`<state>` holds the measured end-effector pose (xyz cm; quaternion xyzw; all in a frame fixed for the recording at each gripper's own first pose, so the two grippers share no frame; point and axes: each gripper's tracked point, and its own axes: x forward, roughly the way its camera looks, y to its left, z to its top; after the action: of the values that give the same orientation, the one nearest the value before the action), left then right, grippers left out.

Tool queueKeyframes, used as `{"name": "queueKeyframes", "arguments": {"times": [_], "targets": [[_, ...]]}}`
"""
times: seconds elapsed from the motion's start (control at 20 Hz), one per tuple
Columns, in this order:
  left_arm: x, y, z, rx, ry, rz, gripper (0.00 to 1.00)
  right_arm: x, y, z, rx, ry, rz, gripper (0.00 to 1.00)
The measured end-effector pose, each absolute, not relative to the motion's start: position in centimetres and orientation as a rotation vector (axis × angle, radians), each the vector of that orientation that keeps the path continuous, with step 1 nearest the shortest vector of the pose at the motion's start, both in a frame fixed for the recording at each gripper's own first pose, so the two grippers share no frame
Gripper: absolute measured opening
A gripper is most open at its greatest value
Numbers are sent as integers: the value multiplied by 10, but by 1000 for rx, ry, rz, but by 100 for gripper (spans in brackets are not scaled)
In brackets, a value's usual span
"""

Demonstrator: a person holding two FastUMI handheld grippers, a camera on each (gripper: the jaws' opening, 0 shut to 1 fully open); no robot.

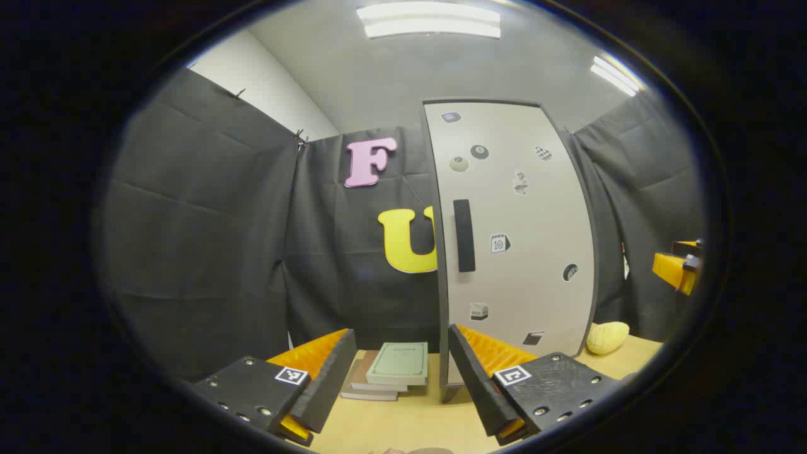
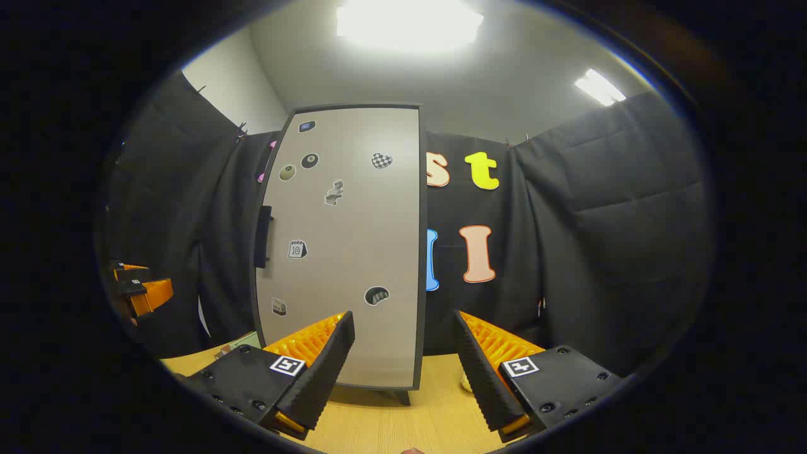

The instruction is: Open the cabinet door with the right hand, grasp the bottle in the cabinet with the left hand and place it on the coaster, then close the cabinet door with the right hand.

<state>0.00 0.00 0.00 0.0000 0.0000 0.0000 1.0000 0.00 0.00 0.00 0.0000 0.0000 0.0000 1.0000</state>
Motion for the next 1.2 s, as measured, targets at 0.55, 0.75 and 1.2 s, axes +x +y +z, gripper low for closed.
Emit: {"name": "queueKeyframes", "arguments": {"times": [0.55, 0.75, 1.2], "targets": [[0, 1, -3, -2, 2, 10, 91, 0, -1, 3, 13, -2, -4, 98], [-1, 5, -2, 10, 1, 22, 91, -1, 3, 3, 28, -4, 14, 98], [-4, 14, -9, 1, 16, 50, 91, 9, 20, 13, 33, -7, 47, 98]]}}
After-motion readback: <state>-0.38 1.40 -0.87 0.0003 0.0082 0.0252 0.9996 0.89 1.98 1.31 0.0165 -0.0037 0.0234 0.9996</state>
